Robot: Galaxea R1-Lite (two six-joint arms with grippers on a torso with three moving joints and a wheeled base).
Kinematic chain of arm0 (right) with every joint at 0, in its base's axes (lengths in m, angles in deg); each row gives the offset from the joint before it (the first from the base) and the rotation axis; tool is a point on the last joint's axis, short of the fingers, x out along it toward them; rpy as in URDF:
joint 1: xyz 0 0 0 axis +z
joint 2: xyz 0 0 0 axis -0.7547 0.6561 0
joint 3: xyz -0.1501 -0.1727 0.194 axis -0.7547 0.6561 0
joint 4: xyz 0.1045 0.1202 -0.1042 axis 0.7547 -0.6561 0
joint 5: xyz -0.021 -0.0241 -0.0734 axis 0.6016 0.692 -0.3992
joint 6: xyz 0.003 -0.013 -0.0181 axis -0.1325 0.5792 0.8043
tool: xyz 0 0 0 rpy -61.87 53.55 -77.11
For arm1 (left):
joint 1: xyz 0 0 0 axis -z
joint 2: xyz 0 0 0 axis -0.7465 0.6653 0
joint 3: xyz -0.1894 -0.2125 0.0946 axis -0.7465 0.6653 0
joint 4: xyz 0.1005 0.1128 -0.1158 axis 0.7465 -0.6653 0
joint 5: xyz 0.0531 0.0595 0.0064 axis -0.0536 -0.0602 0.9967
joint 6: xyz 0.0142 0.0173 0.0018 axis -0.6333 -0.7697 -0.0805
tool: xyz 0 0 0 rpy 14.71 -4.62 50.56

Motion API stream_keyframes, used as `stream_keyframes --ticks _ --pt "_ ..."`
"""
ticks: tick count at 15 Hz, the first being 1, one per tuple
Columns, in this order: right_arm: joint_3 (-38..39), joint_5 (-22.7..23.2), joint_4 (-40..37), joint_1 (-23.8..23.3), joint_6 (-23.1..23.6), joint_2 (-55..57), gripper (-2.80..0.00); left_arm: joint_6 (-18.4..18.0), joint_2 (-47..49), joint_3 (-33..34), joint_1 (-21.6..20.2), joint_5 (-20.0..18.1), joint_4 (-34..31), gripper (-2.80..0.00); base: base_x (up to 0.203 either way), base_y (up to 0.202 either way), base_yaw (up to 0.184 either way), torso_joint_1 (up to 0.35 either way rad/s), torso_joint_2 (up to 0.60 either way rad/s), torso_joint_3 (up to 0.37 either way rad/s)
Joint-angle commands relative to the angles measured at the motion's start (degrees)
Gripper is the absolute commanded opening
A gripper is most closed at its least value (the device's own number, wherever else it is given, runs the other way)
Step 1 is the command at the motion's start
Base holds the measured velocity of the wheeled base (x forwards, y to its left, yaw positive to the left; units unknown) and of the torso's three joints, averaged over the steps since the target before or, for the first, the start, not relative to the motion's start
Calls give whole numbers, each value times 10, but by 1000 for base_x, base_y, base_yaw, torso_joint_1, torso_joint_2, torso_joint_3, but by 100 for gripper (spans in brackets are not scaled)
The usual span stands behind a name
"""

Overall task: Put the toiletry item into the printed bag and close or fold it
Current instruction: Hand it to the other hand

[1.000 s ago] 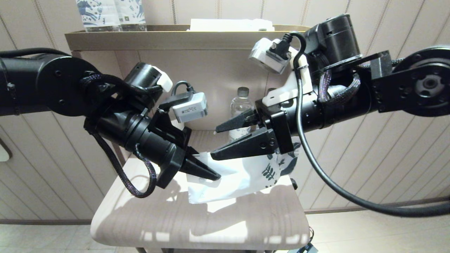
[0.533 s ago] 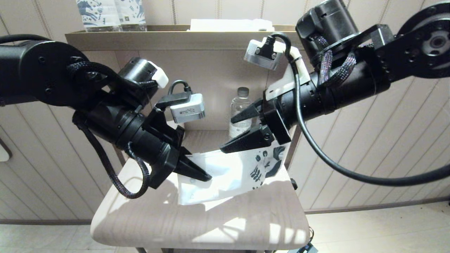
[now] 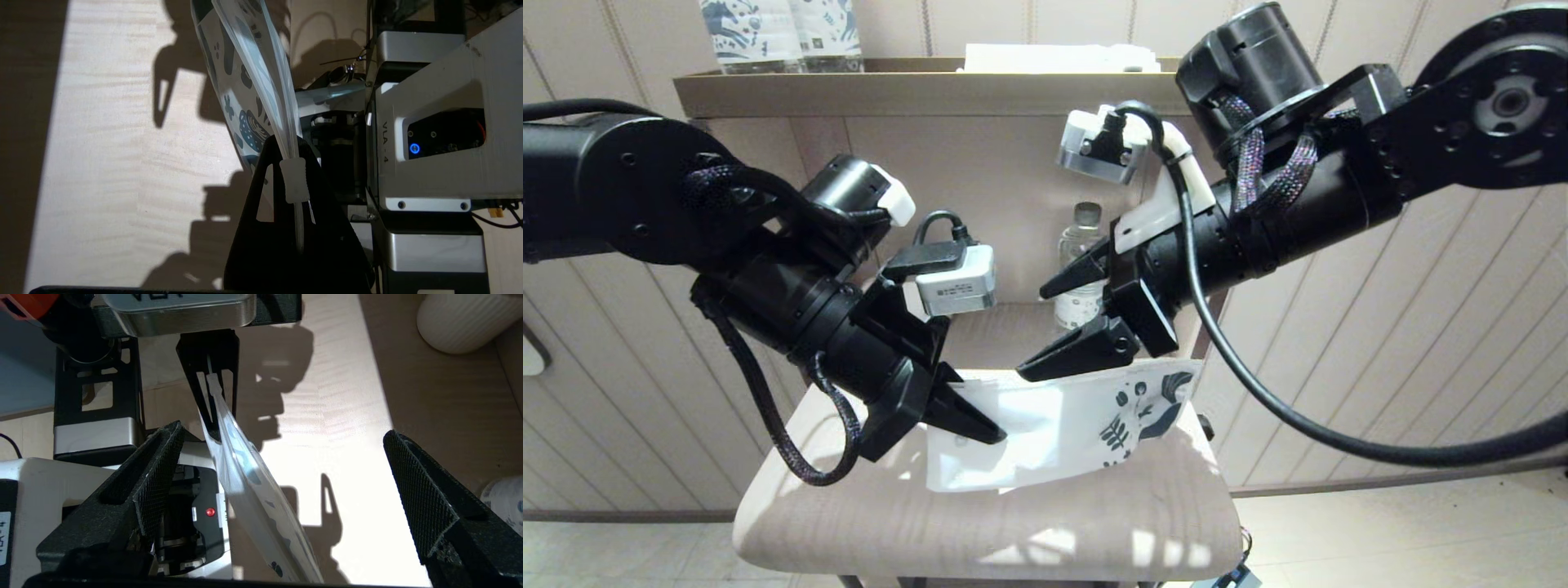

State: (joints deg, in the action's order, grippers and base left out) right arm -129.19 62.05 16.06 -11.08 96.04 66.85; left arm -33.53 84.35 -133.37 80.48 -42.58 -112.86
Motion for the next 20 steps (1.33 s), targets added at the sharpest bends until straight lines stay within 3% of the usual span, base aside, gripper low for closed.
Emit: stream_keyframes --ticks 1,3,8,13,17,20 --pt "0 2 -1 9 1 -3 0 -3 -24 25 -2 -3 9 -280 0 0 0 0 0 0" --pt "0 0 7 15 -1 -12 0 -1 -43 47 -18 -6 47 -280 0 0 0 0 0 0" --pt "3 -2 2 31 -16 -28 0 -1 -66 45 -31 -10 46 -280 0 0 0 0 0 0" --pt "7 -41 34 30 -94 -12 0 -7 -128 108 -99 -13 46 -280 0 0 0 0 0 0" --pt "31 -42 33 30 -87 -18 0 -14 -146 107 -102 -23 45 -280 0 0 0 0 0 0" --pt "52 -40 31 27 -50 -14 0 -15 -146 106 -101 -29 46 -280 0 0 0 0 0 0"
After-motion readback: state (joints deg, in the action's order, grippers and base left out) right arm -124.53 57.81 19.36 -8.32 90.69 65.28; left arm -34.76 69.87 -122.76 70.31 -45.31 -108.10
